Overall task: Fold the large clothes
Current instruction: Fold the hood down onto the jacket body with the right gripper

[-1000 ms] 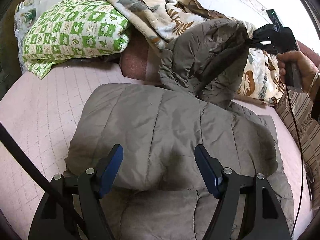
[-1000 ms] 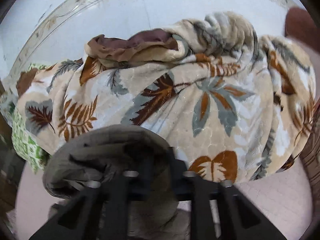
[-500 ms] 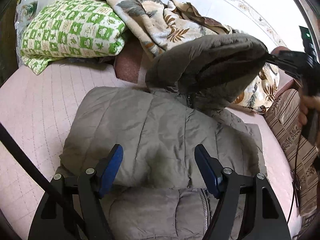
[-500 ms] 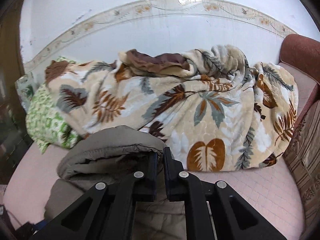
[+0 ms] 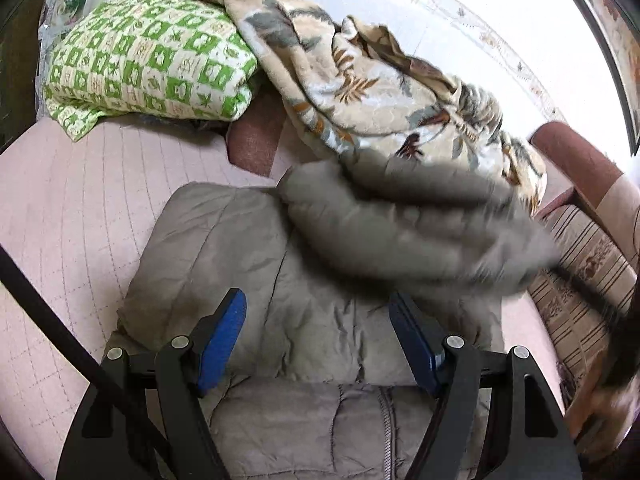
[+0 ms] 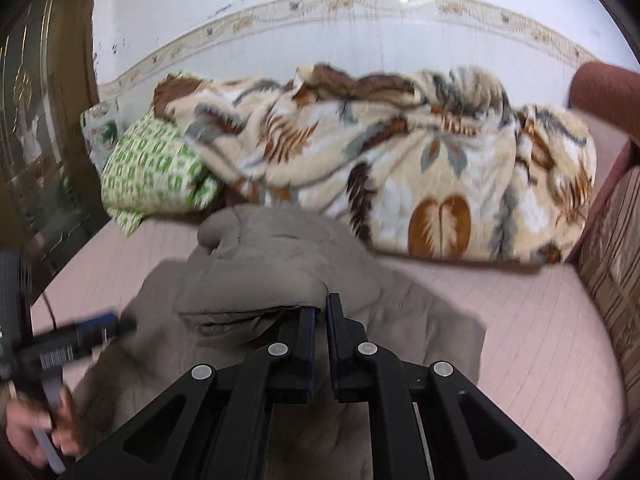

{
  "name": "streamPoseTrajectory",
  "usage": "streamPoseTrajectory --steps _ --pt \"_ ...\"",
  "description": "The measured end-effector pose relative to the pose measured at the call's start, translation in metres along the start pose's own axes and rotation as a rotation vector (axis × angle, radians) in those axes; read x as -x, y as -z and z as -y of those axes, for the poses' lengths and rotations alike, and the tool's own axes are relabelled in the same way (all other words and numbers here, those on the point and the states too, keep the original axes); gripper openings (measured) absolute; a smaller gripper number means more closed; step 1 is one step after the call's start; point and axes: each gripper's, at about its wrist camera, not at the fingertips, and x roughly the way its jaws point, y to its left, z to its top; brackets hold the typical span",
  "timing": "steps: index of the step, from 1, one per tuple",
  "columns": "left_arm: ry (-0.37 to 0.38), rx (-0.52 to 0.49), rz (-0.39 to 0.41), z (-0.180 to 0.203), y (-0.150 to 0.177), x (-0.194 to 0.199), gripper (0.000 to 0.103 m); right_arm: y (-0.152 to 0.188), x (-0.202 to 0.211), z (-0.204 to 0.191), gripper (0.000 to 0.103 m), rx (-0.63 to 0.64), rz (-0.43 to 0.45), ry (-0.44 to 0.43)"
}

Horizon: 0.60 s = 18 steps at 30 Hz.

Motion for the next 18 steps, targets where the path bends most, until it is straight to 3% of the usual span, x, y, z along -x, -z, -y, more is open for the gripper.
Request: streamPoseTrajectory --steps 5,9,13,18 --pt "0.016 -0.004 0.025 0.005 0.0 0.0 0.073 0.054 -0.011 -0.022 0.003 0.064 -0.122 -0.036" --pt "0.01 -0.026 -0.02 0.012 0.007 -0.017 0.073 0.087 -0.036 -0.021 0.003 0.082 -0.219 -0.021" --pt "-0.01 -0.044 -0.034 0.013 0.009 -0.023 0.073 0.075 -0.023 -0.018 0.003 0.089 -0.22 -0.032" --pt "-0.034 -0.054 -0.032 0.014 -0.002 -0.031 0.073 0.025 -0.013 -0.006 0.003 0.014 -0.102 -0.048"
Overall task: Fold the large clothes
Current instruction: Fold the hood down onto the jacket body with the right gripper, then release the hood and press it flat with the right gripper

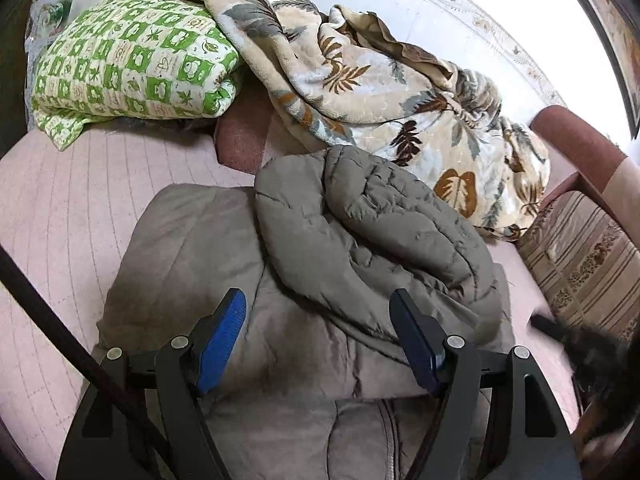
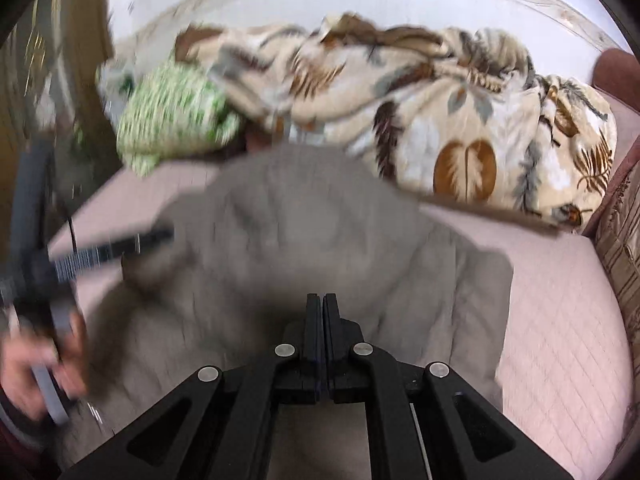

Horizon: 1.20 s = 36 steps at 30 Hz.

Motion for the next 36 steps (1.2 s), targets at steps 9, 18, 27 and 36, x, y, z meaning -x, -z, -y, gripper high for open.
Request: streamPoseTrajectory --steps 9,18,27,36 --pt "-0.097 -0.061 -0.077 0.006 -0.003 -0.045 0.073 -0.024 -0.086 -0.003 0.004 -0.102 -0.058 -0.007" --pt "-0.219 -0.175 -0.197 0.018 0.02 -0.073 0.079 0.027 -0.144 -0.01 0.005 -0.09 -0.236 0.034" --pt "-0.188 -0.166 -0.155 0.021 0.022 -0.06 0.081 0.018 -0.125 -0.017 0.005 -0.018 -0.237 0.045" --pt "-0.151 -0.143 -0.107 0.02 0.016 -0.038 0.081 0.017 -0.08 -0.014 0.029 -0.06 -0.152 0.034"
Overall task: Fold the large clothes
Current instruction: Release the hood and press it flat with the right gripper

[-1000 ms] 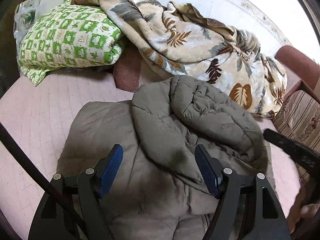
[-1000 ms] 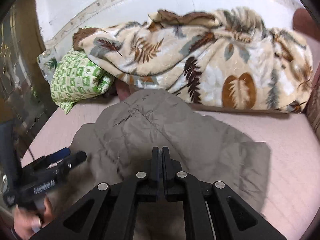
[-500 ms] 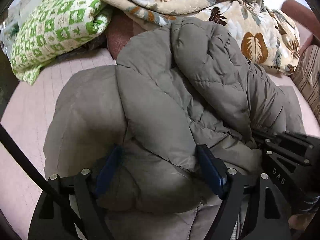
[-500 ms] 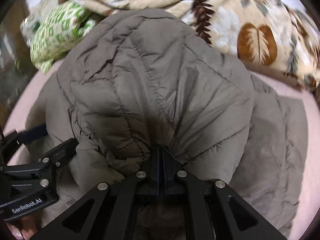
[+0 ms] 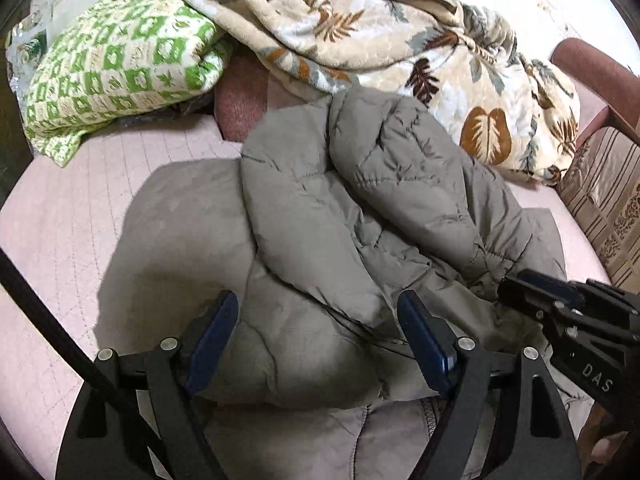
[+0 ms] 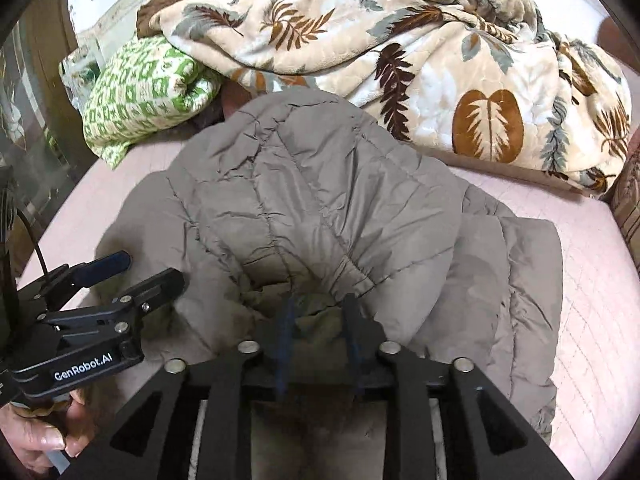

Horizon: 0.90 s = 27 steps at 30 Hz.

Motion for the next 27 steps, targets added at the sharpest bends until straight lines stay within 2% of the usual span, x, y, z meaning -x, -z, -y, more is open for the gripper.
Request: streamPoseTrajectory --steps 5,11,16,18,23,27 --pt "-0.008 -0.009 0.029 -0.001 -0.003 0.008 0.081 0.006 0.002 -0.008 0.029 -0.009 0.001 -0.007" --pt "-0.033 -0.018 -0.068 -0.004 0.012 -0.023 0.082 0.021 -0.035 -0.018 0.03 -0.003 -0.072 0.016" --pt "-0.048 -0.038 -0.05 0.001 0.014 -0.022 0.082 0.026 -0.047 -0.009 0.03 -0.04 -0.078 -0.007" --pt "-0.042 -0.032 -0.043 0.001 0.014 -0.018 0.082 0.023 -0.042 -0.01 0.03 -0.037 -0.082 -0.004" --pt "-0.033 -0.028 -0.02 0.004 0.016 -0.002 0.082 0.026 -0.004 -0.013 0.031 -0.052 -0.025 -0.009" --pt "-0.046 -0.05 0.003 0.008 0.021 0.015 0.082 0.043 0.023 -0.017 0.038 -0.043 -0.015 -0.024"
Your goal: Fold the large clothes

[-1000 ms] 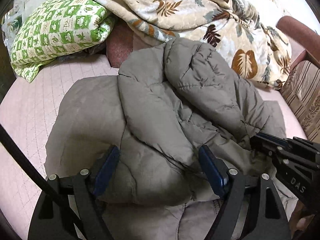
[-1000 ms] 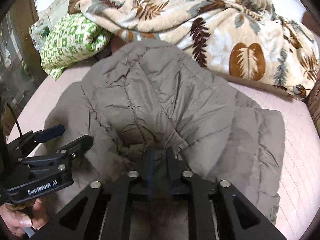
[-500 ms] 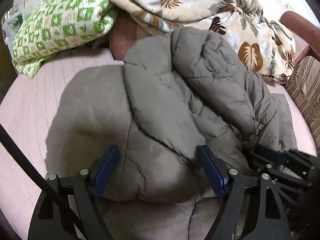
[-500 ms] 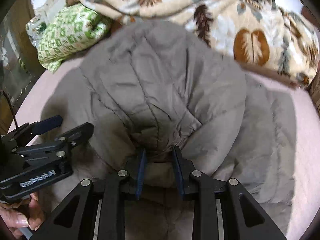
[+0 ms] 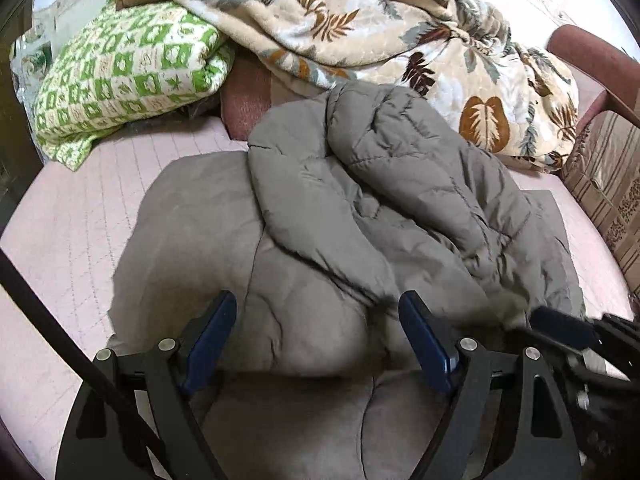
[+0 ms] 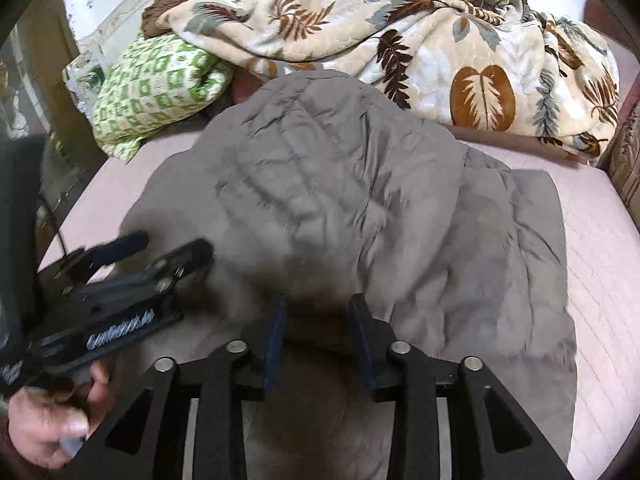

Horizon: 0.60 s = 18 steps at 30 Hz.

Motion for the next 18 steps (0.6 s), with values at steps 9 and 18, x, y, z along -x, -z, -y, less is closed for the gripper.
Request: streamPoseTrajectory --steps 9,18 --pt "-0.065 -0.092 0.082 0.008 0.021 0.048 0.082 0.046 0.051 -0.006 0.038 -0.041 0.029 -0.042" --pt "-0.083 -0.157 0.099 0.005 0.07 0.093 0.082 0.094 0.096 -0.014 0.047 -0.076 0.049 -0.056"
